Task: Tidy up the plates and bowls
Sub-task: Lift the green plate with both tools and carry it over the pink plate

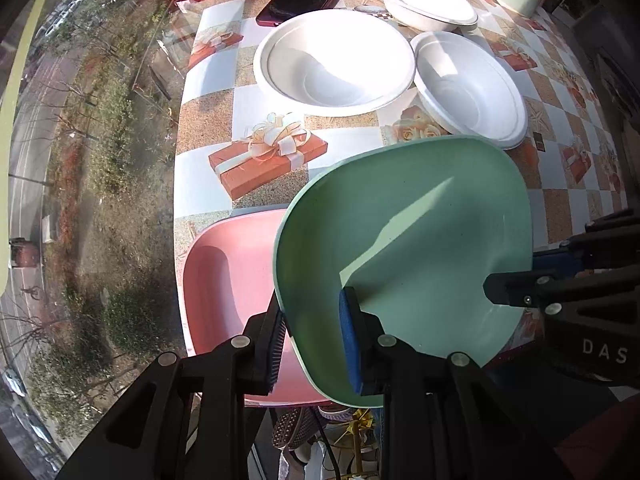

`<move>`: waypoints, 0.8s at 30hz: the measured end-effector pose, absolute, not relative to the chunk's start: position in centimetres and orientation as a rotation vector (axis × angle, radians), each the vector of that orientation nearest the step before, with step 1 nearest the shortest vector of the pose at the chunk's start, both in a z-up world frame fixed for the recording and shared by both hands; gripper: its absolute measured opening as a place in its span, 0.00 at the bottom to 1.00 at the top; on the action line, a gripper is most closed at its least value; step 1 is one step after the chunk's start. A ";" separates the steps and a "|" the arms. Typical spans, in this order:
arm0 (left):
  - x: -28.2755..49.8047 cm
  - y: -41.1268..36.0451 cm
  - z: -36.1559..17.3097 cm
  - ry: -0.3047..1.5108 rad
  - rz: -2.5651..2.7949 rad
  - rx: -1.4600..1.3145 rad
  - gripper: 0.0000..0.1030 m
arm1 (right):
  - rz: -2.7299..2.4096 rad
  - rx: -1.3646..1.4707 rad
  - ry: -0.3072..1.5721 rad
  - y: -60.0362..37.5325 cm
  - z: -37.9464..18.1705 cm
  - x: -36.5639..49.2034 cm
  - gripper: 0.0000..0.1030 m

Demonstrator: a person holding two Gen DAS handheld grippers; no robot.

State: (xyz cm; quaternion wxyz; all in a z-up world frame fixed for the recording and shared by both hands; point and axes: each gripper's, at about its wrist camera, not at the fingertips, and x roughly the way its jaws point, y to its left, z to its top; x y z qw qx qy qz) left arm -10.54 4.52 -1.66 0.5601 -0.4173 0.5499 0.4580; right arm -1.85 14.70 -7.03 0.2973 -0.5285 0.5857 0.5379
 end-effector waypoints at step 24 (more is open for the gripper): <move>-16.2 3.4 -3.0 1.347 1.181 -1.004 0.27 | 1.513 -1.533 1.533 14.9 -8.2 -8.3 0.20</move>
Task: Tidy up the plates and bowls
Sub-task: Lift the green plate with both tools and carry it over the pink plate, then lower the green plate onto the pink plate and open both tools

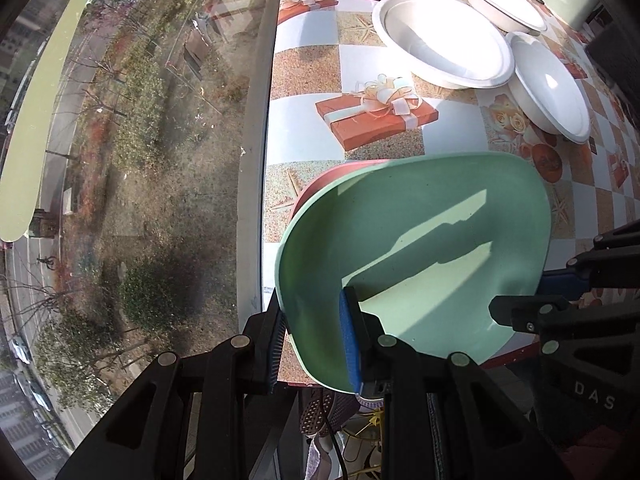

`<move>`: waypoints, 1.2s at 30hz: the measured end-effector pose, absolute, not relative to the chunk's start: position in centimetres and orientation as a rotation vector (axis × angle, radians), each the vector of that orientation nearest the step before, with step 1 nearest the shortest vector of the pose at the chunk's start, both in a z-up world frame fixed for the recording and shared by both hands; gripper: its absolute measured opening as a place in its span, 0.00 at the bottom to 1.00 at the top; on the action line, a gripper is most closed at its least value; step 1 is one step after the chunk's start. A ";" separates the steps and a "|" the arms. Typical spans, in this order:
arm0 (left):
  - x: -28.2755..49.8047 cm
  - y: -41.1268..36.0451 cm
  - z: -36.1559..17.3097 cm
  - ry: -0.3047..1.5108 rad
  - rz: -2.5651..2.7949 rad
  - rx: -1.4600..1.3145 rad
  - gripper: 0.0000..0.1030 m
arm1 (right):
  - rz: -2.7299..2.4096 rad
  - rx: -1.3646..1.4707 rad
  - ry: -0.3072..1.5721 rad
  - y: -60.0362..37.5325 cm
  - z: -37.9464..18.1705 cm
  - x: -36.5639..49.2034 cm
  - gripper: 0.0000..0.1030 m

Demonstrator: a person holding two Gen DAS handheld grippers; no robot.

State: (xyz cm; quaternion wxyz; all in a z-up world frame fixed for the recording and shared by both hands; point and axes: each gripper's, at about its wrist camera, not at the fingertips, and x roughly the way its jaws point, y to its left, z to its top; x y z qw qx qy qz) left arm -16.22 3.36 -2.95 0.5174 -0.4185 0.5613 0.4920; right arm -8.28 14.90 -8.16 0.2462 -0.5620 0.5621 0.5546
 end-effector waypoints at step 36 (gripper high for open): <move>-5.9 9.3 -1.0 1.137 0.950 -1.108 0.73 | 1.159 -1.067 1.656 13.7 -6.2 12.4 0.83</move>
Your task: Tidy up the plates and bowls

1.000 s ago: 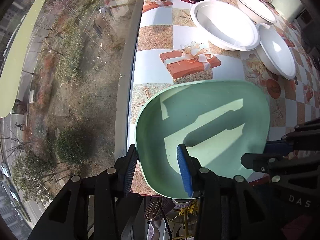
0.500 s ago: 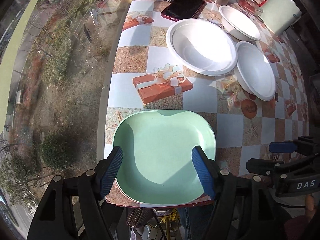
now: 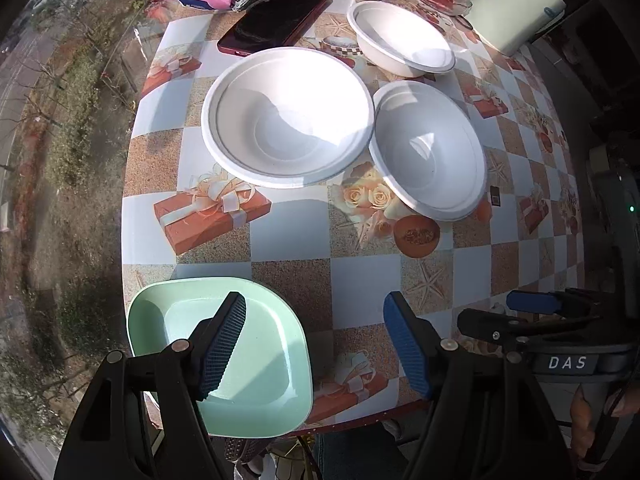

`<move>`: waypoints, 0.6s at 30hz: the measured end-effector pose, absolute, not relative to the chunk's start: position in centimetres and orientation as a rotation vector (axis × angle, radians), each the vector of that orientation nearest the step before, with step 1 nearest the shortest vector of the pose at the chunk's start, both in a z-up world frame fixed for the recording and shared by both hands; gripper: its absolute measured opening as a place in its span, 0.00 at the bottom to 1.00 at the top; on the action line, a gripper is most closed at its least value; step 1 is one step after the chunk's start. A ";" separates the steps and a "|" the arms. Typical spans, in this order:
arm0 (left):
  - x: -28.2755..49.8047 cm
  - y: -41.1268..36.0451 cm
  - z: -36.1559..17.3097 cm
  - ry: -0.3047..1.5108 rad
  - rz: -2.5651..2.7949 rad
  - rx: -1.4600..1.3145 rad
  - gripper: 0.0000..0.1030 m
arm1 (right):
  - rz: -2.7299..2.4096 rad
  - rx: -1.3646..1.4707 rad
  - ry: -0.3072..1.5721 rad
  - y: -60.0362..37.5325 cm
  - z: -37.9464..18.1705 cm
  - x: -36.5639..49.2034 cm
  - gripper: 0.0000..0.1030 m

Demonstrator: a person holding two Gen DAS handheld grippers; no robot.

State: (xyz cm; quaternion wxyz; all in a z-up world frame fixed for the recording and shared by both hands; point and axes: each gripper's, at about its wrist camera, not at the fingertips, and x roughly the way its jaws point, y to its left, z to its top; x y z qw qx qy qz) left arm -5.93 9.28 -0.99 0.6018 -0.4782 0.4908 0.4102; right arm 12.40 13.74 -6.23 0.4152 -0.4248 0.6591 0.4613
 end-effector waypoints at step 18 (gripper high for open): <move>-1.4 13.4 -4.5 1.003 1.052 -1.449 0.73 | 1.185 -1.086 1.403 23.2 -5.2 17.2 0.83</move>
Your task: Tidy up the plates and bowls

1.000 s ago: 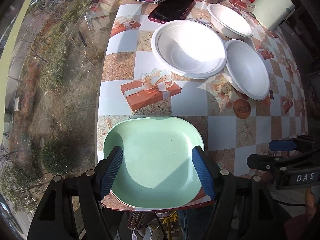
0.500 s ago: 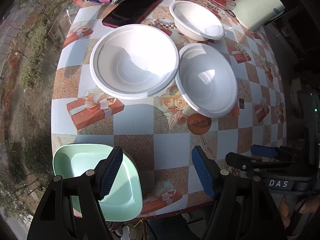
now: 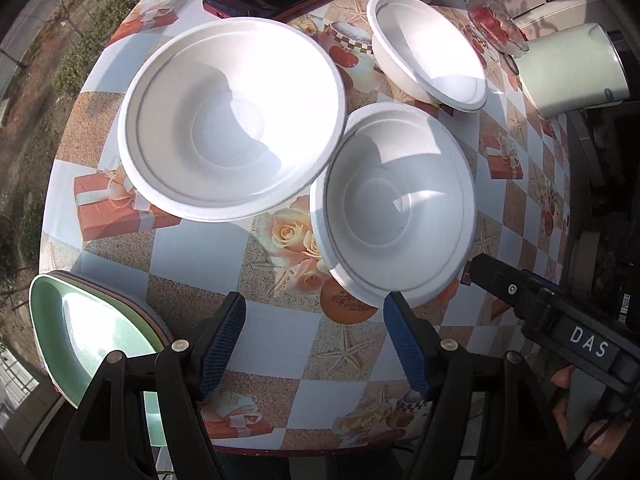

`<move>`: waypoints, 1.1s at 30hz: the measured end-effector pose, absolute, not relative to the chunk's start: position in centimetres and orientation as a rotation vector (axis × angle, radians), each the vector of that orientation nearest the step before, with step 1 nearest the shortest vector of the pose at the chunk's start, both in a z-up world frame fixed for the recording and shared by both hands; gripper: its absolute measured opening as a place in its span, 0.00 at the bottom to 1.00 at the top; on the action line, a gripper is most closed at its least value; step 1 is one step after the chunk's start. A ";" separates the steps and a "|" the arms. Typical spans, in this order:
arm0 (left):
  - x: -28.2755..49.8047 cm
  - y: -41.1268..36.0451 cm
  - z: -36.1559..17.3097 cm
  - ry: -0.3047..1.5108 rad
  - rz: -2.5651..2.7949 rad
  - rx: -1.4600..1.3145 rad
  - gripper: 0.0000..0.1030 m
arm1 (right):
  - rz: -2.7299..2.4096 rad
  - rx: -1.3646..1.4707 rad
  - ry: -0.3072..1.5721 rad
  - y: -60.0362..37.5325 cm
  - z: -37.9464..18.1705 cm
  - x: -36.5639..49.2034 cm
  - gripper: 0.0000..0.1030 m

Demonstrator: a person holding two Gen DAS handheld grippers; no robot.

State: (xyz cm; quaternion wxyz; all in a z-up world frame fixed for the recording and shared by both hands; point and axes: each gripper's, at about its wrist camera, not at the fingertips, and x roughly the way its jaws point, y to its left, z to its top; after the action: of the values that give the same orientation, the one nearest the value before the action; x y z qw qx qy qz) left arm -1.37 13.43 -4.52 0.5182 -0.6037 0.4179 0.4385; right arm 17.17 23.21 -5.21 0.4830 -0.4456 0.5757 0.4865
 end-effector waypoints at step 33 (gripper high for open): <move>4.8 16.7 -9.3 1.041 1.182 -1.420 0.21 | 1.358 -1.227 1.394 24.8 -10.8 17.6 0.21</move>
State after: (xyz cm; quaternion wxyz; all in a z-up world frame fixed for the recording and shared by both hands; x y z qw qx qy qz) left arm 4.84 16.66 -9.26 0.4886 -0.5841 0.4284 0.4864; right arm 17.63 24.78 -10.82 0.4082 -0.4868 0.5530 0.5390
